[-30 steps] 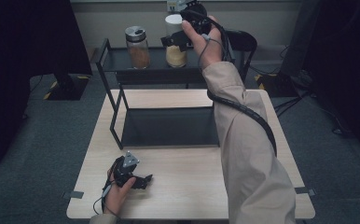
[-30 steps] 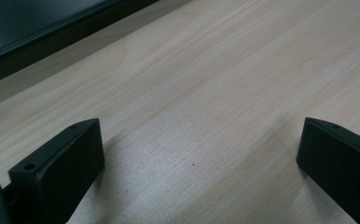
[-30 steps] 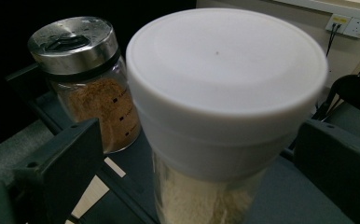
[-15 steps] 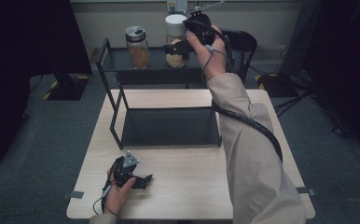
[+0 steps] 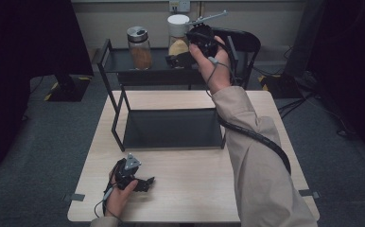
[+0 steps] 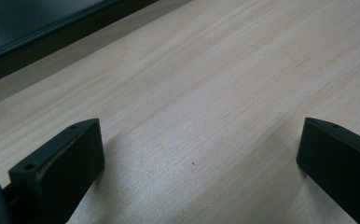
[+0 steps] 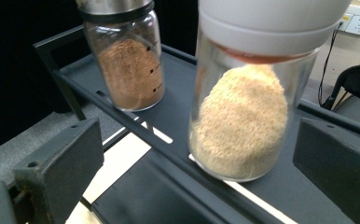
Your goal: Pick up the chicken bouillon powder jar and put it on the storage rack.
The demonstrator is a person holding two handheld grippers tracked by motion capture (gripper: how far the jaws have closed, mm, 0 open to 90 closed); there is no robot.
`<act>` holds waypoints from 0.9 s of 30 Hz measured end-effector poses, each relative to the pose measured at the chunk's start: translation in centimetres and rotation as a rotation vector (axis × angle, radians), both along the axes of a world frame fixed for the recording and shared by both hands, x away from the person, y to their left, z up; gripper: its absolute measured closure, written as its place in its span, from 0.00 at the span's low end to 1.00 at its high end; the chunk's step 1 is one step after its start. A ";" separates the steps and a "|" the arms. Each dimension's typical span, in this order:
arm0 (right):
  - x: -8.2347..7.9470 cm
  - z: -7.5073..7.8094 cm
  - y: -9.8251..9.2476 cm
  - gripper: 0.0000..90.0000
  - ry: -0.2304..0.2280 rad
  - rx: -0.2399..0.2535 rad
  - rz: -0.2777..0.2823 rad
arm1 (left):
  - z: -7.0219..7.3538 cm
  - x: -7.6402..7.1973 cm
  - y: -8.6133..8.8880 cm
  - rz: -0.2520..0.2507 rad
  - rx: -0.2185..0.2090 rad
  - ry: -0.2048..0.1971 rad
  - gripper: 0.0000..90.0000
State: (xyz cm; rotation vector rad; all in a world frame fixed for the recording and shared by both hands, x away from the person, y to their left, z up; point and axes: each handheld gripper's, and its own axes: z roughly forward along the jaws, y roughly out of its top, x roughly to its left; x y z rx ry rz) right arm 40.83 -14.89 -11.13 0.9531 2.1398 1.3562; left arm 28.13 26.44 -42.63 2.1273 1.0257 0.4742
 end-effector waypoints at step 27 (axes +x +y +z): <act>-2.8 -3.6 -0.9 0.01 0.007 0.014 0.042 | 0.0 -0.1 0.0 0.003 0.000 0.001 0.00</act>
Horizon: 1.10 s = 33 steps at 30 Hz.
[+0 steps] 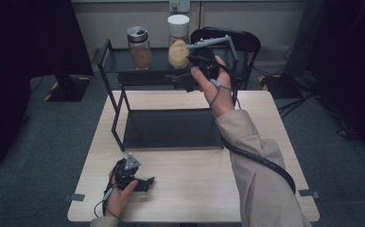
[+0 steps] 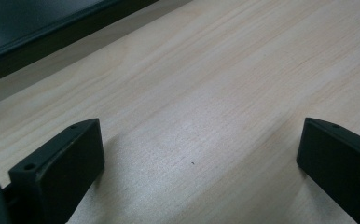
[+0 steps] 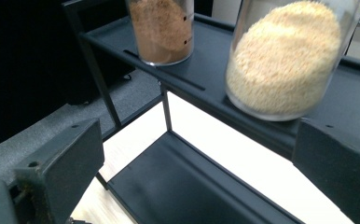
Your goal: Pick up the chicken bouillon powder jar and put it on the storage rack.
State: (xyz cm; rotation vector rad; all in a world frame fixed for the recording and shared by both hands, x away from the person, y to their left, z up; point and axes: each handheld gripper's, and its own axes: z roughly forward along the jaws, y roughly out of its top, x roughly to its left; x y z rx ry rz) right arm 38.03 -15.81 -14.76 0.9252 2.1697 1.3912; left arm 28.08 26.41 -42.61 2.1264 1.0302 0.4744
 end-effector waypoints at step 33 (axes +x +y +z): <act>-3.5 -6.4 -3.4 0.01 0.036 0.012 0.045 | 0.0 0.0 0.0 0.002 0.000 -0.001 0.00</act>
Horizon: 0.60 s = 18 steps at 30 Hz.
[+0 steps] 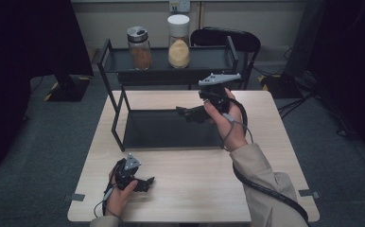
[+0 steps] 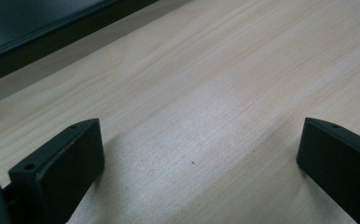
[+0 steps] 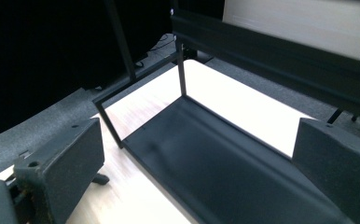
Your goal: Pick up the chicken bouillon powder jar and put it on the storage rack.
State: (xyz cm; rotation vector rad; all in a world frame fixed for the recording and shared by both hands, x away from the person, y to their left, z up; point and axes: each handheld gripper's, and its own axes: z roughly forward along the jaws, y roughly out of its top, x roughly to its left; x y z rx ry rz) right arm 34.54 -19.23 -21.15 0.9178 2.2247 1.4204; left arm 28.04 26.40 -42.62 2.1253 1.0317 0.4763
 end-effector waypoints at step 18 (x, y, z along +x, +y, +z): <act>-1.6 -7.6 -2.2 0.01 0.061 -0.004 0.055 | -0.1 -0.1 0.0 0.005 -0.003 -0.001 0.00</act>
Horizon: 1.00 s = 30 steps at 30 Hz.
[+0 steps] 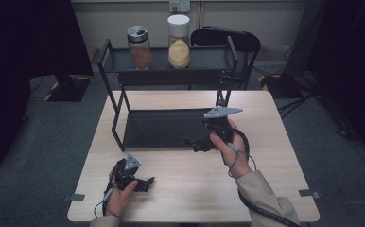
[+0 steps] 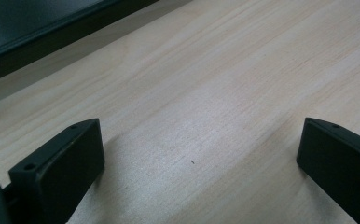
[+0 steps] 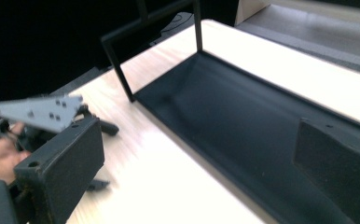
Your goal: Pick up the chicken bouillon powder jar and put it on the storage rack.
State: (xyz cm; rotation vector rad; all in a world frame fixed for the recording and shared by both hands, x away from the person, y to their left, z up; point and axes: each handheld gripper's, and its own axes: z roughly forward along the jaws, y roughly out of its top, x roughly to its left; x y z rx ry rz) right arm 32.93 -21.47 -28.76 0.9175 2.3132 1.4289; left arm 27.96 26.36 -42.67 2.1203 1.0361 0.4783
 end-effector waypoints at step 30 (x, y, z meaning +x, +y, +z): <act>-3.1 -11.6 -4.8 0.01 0.074 -0.166 0.015 | 0.1 -0.1 -0.1 0.006 0.004 0.003 0.00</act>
